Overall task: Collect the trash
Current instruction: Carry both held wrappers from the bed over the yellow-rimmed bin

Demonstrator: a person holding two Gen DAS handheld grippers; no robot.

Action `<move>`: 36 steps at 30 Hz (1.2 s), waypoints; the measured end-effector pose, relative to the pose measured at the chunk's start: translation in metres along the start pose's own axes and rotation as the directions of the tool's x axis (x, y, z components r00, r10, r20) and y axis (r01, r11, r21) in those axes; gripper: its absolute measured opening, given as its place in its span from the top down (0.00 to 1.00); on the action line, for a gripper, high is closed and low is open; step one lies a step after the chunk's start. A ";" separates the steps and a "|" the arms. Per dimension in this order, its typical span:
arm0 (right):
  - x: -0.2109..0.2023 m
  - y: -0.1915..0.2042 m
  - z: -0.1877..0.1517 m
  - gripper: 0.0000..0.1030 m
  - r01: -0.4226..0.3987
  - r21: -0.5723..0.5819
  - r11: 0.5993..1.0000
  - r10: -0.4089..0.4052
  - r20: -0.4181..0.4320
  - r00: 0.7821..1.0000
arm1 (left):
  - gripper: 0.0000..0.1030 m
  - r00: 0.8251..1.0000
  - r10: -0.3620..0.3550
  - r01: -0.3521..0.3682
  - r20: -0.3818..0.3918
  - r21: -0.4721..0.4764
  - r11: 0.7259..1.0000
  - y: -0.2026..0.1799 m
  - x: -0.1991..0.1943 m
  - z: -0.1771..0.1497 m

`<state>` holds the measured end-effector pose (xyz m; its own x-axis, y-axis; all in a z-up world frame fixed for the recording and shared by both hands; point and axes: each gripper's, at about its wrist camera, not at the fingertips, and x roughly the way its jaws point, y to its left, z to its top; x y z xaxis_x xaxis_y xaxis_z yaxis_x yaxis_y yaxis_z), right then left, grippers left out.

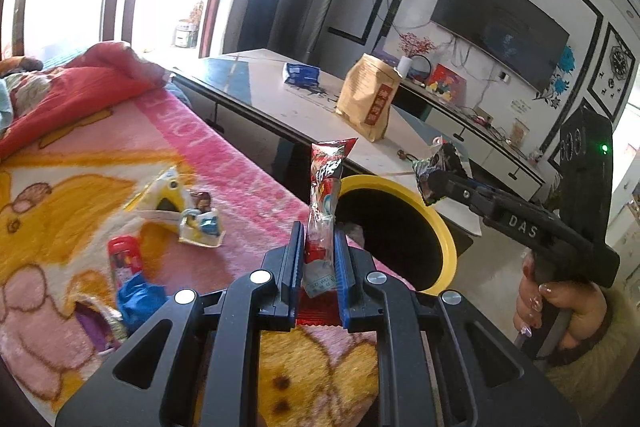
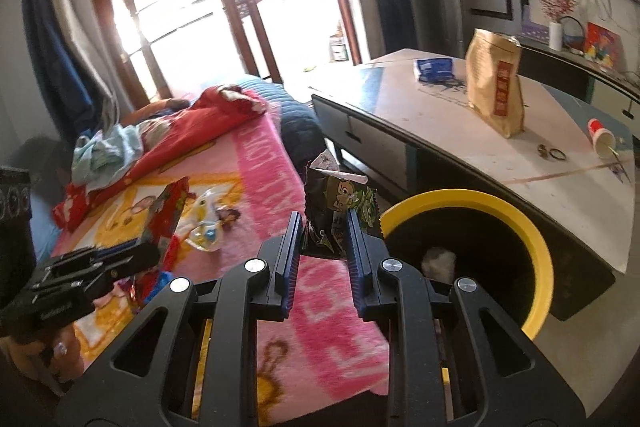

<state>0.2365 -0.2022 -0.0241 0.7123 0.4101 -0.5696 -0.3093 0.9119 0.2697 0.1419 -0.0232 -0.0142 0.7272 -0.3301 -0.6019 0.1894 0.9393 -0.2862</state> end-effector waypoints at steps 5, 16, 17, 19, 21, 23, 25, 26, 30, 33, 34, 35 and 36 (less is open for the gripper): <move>-0.001 -0.023 0.002 0.85 0.037 0.051 0.998 -0.037 0.005 0.999 | 0.86 1.000 -0.020 0.020 -0.015 0.017 1.000 -0.013 0.014 0.000; 0.005 -0.059 0.000 0.85 0.095 0.130 0.987 -0.094 -0.010 0.995 | 0.86 0.997 -0.061 0.064 -0.052 0.051 0.997 -0.042 0.049 0.002; 0.005 -0.063 -0.001 0.85 0.099 0.137 0.986 -0.098 -0.012 0.995 | 0.86 0.997 -0.062 0.065 -0.054 0.052 0.997 -0.043 0.051 0.002; 0.006 -0.069 -0.001 0.84 0.107 0.149 0.983 -0.107 -0.014 0.994 | 0.86 0.996 -0.067 0.070 -0.059 0.056 0.996 -0.047 0.058 0.002; 0.006 -0.075 -0.002 0.84 0.116 0.161 0.980 -0.115 -0.016 0.993 | 0.86 0.995 -0.070 0.074 -0.065 0.056 0.996 -0.051 0.063 0.001; 0.007 -0.081 -0.003 0.84 0.125 0.173 0.977 -0.124 -0.020 0.992 | 0.86 0.995 -0.072 0.076 -0.070 0.055 0.996 -0.053 0.068 0.001; 0.007 -0.086 -0.004 0.84 0.133 0.186 0.974 -0.131 -0.023 0.991 | 0.86 0.994 -0.075 0.080 -0.077 0.057 0.995 -0.056 0.074 -0.001; 0.008 -0.089 -0.005 0.84 0.136 0.192 0.972 -0.133 -0.025 0.991 | 0.86 0.994 -0.075 0.080 -0.079 0.059 0.995 -0.059 0.076 -0.001; 0.011 -0.102 -0.009 0.84 0.151 0.220 0.964 -0.147 -0.039 0.988 | 0.86 0.992 -0.077 0.083 -0.096 0.060 0.995 -0.063 0.088 -0.003; 0.013 -0.110 -0.011 0.84 0.161 0.234 0.959 -0.155 -0.046 0.987 | 0.86 0.991 -0.077 0.084 -0.107 0.065 0.994 -0.067 0.097 -0.005; 0.014 -0.112 -0.012 0.84 0.163 0.236 0.958 -0.156 -0.049 0.987 | 0.86 0.991 -0.076 0.083 -0.110 0.066 0.994 -0.068 0.099 -0.005; 0.015 -0.114 -0.012 0.84 0.168 0.238 0.957 -0.160 -0.053 0.986 | 0.86 0.991 -0.077 0.085 -0.114 0.068 0.994 -0.070 0.101 -0.006; 0.017 -0.116 -0.013 0.84 0.172 0.243 0.955 -0.163 -0.057 0.985 | 0.86 0.990 -0.077 0.086 -0.118 0.069 0.994 -0.071 0.105 -0.006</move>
<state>0.2764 -0.3011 -0.0749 0.7164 0.2559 -0.6491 -0.0192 0.9372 0.3482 0.2004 -0.1253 -0.0617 0.6275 -0.4104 -0.6616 0.2964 0.9117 -0.2845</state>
